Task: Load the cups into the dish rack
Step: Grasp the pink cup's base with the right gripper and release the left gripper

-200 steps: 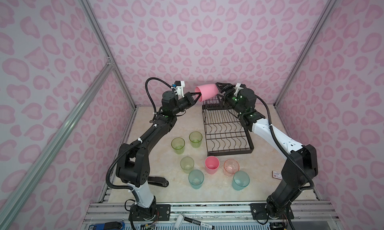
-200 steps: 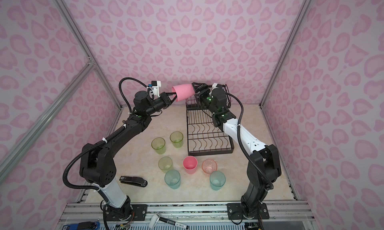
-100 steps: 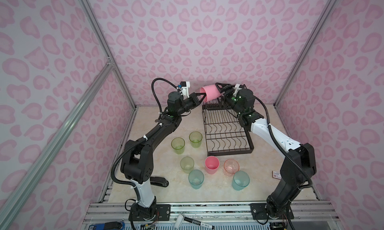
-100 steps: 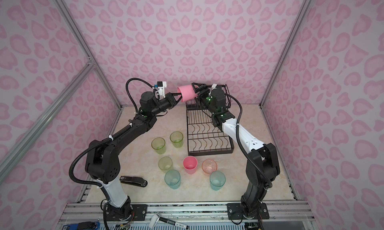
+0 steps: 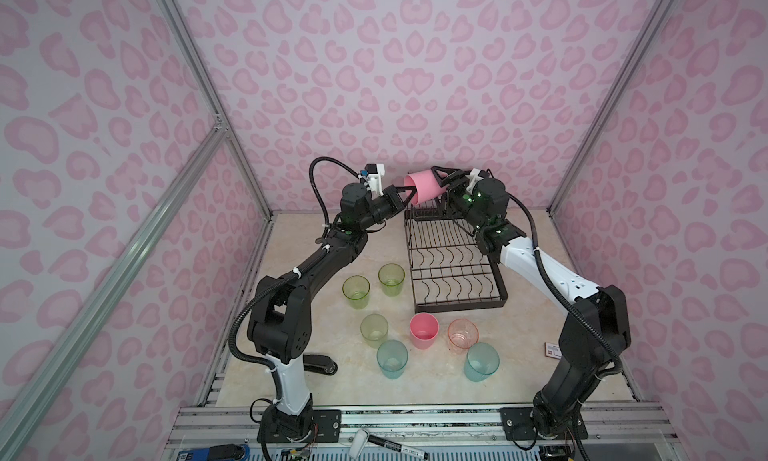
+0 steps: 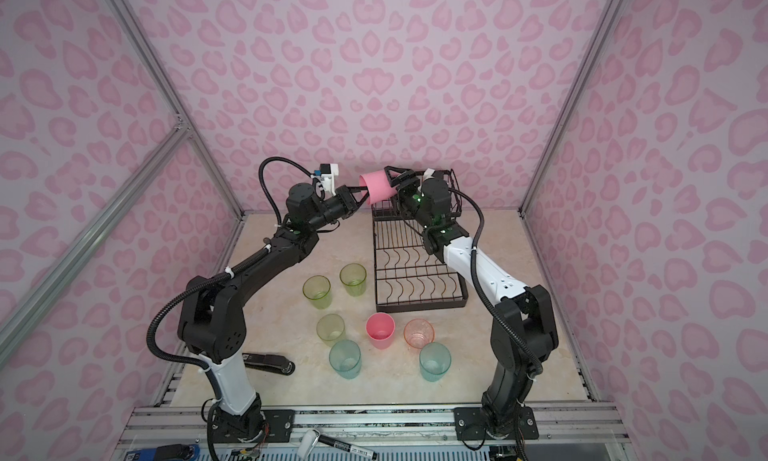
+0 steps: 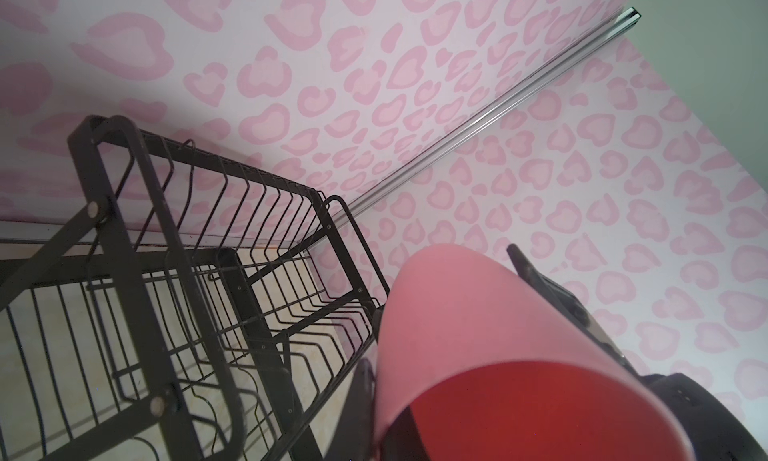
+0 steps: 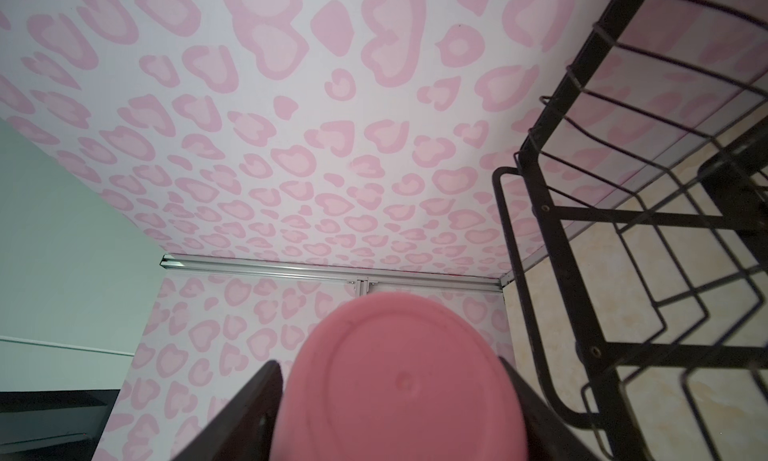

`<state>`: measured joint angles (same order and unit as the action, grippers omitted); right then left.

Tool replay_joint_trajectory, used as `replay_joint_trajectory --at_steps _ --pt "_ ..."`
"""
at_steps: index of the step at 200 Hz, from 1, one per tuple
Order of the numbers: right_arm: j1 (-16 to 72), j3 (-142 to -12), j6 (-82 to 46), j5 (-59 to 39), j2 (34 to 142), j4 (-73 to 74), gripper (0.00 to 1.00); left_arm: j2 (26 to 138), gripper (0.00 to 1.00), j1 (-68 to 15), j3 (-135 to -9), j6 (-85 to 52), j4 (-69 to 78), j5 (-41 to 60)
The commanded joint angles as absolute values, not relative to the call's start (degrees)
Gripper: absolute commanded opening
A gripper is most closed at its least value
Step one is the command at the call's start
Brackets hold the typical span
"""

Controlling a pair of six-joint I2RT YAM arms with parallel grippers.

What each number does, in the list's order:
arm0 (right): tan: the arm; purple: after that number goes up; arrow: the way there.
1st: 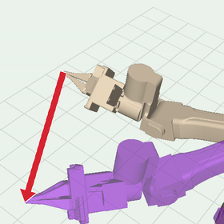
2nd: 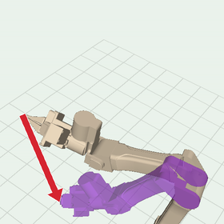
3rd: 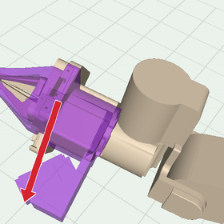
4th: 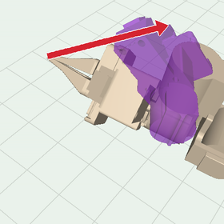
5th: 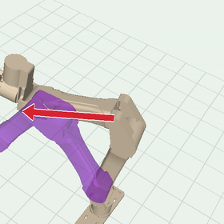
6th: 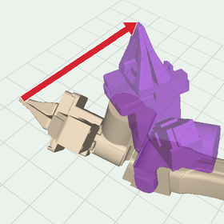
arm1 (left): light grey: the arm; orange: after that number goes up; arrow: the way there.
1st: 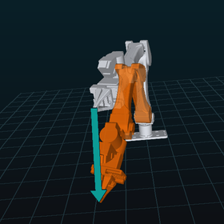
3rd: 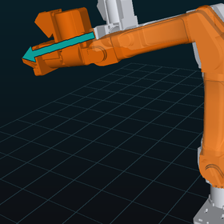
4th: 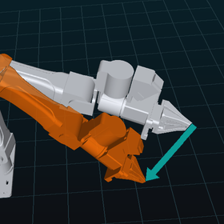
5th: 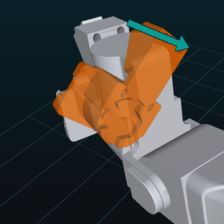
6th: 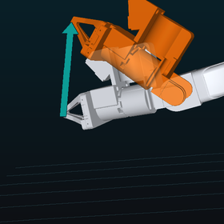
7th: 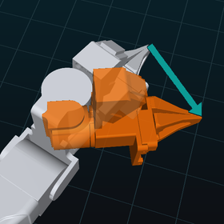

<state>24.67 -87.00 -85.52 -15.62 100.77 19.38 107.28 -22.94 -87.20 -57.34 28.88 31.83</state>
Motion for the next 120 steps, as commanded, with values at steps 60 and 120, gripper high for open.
replay_joint_trajectory --at_steps 60,120 --pt "24.70 -86.88 -83.61 -14.47 100.71 21.23 0.64 108.19 0.23 -22.94 -89.30 -56.65 30.78 32.78" --pt "24.10 -85.61 -80.63 -12.08 98.60 21.12 0.63 107.82 0.33 -22.96 -89.38 -55.39 29.21 32.87"
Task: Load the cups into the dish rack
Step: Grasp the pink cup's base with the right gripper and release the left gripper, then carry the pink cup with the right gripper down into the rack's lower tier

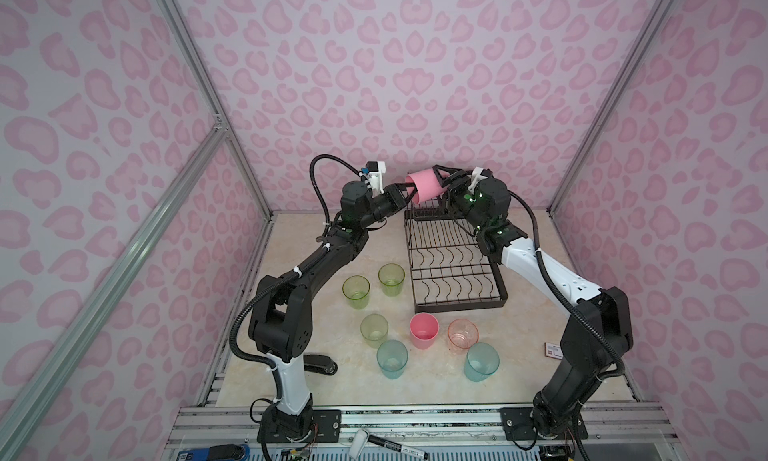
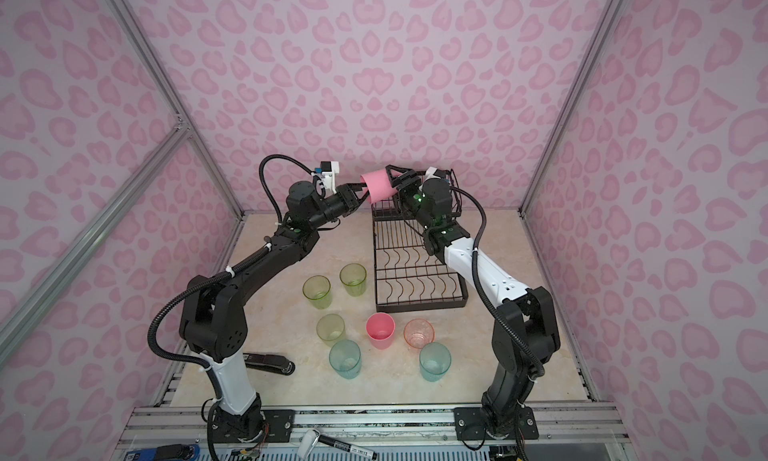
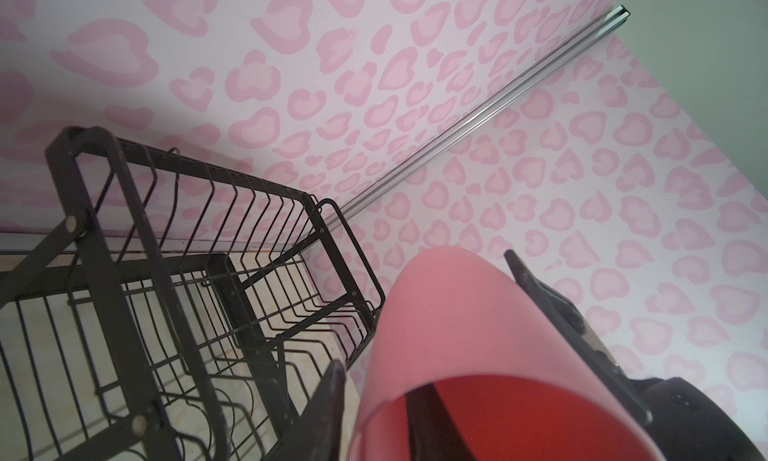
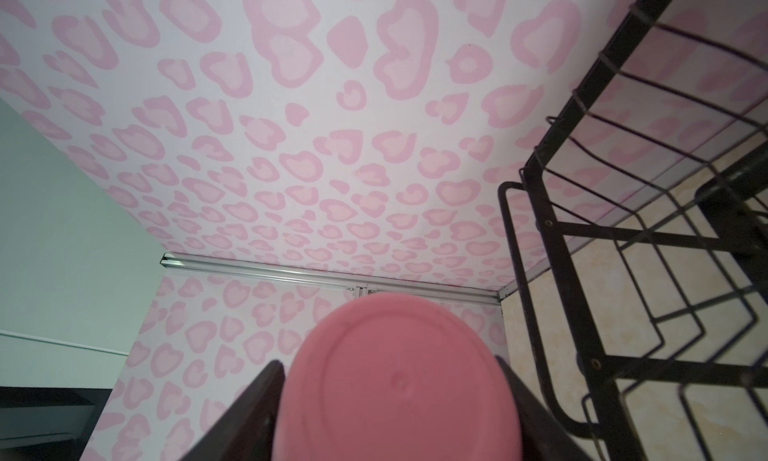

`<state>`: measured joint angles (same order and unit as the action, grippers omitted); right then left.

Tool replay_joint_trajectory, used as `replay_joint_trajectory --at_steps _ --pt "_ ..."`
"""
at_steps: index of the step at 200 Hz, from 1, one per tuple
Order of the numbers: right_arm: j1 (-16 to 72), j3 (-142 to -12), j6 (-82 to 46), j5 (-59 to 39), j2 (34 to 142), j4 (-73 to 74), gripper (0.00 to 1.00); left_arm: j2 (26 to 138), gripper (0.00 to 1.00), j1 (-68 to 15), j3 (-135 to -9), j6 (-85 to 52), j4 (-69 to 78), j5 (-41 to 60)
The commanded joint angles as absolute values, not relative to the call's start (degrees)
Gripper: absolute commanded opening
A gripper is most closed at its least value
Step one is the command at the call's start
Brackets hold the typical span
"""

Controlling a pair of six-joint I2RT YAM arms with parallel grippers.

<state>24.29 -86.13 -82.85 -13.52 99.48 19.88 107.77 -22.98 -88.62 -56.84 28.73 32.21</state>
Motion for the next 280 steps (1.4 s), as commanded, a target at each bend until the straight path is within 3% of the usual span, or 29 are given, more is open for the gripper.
replay_joint_trajectory --at_steps 1,72,135,188,223,280 --pt "24.09 -85.61 -80.57 -12.06 98.52 21.11 0.63 107.83 0.33 -22.95 -89.38 -55.38 29.19 32.87" --pt "22.55 -80.23 -72.91 -8.39 93.65 18.80 0.61 105.37 0.57 -22.35 -87.40 -53.09 27.19 33.32" --pt "21.52 -75.19 -59.32 -2.12 85.29 13.05 0.61 100.15 0.64 -21.56 -85.09 -48.23 21.29 34.84" --pt "24.48 -66.87 -40.17 5.29 76.70 11.15 0.62 93.99 0.73 -19.77 -86.48 -37.35 0.77 29.84" --pt "30.04 -58.26 -25.78 13.77 70.93 13.76 0.62 89.20 0.78 -17.56 -86.83 -32.28 -9.45 24.10" --pt "33.53 -43.93 -12.52 18.71 69.06 25.47 0.62 81.64 0.80 -14.69 -85.56 -23.71 -21.70 18.67"
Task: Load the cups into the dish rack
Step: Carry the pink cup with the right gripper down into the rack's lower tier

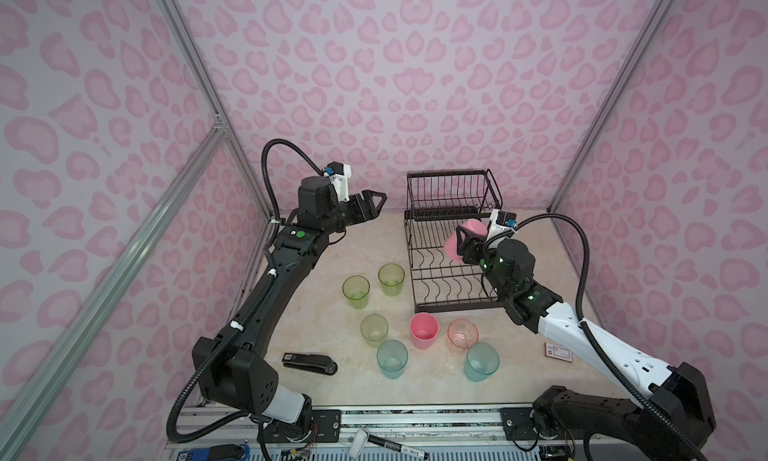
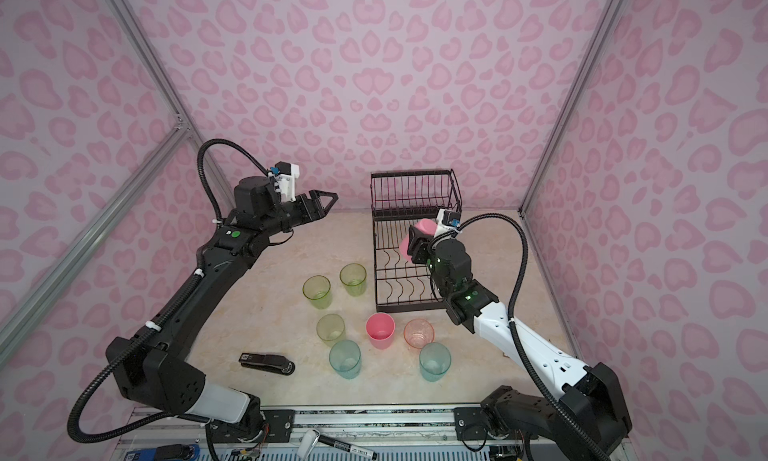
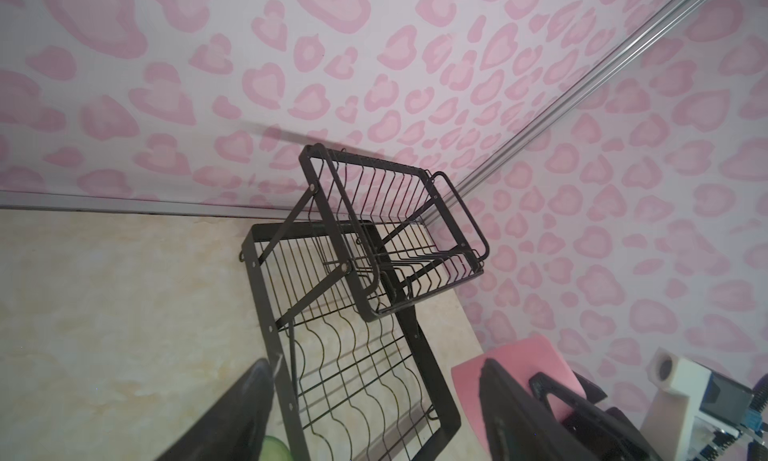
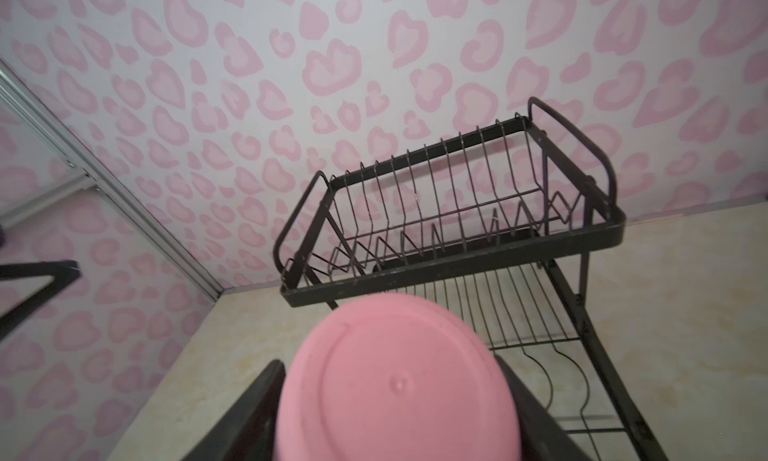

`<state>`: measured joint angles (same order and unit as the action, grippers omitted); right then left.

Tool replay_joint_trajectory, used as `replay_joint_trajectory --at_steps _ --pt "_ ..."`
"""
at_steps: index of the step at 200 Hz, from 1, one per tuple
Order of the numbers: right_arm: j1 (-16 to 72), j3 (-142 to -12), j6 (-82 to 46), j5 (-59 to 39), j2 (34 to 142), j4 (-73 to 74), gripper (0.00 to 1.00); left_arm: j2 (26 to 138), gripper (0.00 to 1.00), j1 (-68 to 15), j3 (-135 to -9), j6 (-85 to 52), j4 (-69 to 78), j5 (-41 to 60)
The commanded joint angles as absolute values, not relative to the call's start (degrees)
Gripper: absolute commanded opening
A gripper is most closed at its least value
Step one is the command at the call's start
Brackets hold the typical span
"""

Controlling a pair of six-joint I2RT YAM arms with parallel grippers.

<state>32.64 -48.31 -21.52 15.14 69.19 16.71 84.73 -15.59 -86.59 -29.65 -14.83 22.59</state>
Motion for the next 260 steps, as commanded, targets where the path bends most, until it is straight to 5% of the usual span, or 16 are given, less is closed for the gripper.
replay_joint_trajectory --at_steps 1,113,260 --pt "33.55 -43.68 -12.37 18.72 69.07 25.74 0.62 81.51 0.80 -14.73 -85.45 -23.63 -21.84 18.56" --pt "24.26 -32.82 -6.99 9.87 81.96 49.23 0.63 73.84 0.80 -14.54 -73.19 -19.34 -19.48 12.57" --pt "16.71 -46.64 -2.83 4.82 104.57 57.04 0.64 73.02 0.81 -14.50 -71.03 -19.25 -18.38 11.64"
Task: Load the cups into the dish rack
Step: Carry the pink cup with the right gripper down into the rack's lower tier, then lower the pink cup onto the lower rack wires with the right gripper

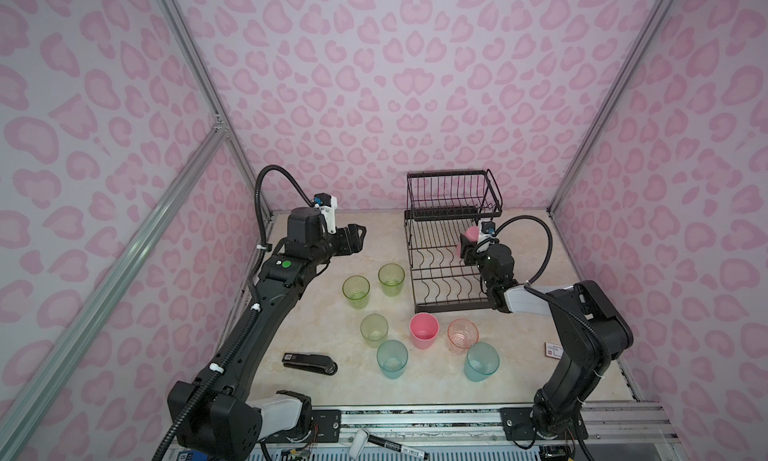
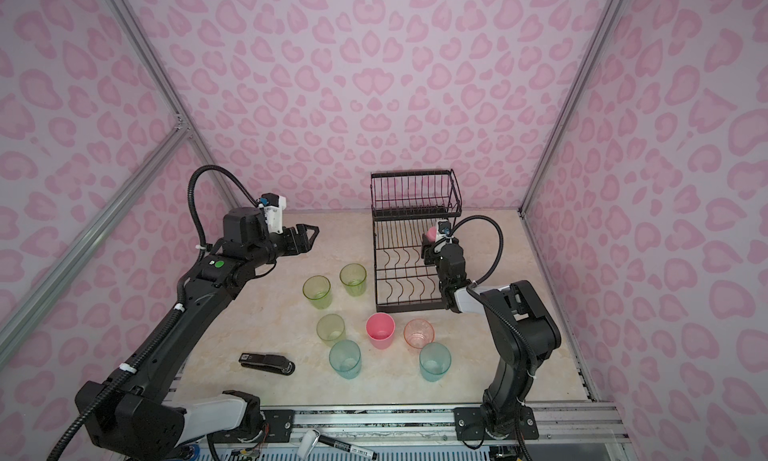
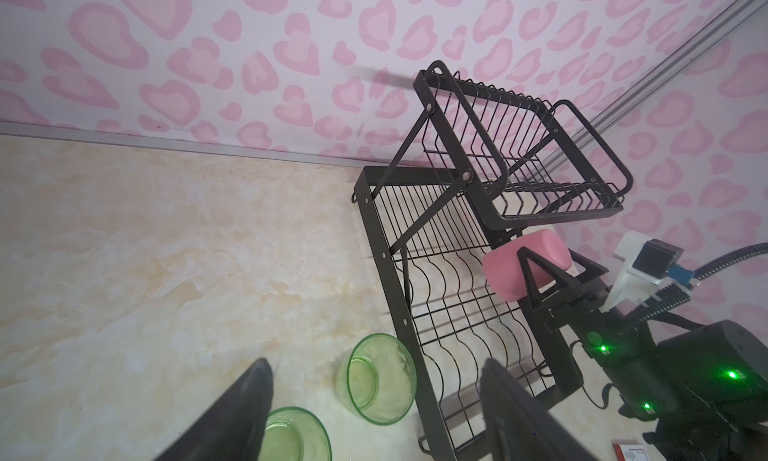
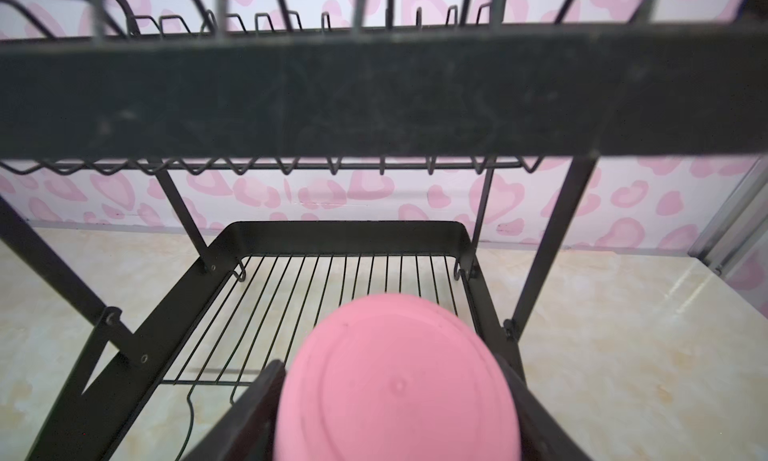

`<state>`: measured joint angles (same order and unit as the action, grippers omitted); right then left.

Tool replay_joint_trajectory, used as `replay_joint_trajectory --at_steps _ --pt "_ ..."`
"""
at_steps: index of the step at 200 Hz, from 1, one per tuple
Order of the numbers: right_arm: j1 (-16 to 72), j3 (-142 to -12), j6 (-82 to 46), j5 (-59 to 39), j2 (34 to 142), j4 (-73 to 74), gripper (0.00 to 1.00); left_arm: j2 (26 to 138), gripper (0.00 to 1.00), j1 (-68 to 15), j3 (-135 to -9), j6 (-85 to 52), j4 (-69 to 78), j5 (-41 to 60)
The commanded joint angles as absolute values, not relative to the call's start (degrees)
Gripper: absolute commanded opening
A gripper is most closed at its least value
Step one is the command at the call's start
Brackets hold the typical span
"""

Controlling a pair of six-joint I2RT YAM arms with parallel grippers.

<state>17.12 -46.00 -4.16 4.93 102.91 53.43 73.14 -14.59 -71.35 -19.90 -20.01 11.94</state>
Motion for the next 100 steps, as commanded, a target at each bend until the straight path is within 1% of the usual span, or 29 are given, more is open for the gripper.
replay_joint_trajectory --at_steps 1,64,100 --pt "16.70 -46.79 -2.78 4.83 104.58 57.04 0.64 73.03 0.80 -14.50 -71.02 -19.25 -18.37 11.62" --pt "15.93 -49.46 -2.46 3.87 108.42 57.04 0.65 73.65 0.80 -14.55 -70.87 -19.67 -18.05 11.87" --pt "16.31 -48.12 -2.72 5.28 110.11 59.57 0.65 73.46 0.80 -14.56 -70.67 -19.72 -17.91 11.78"
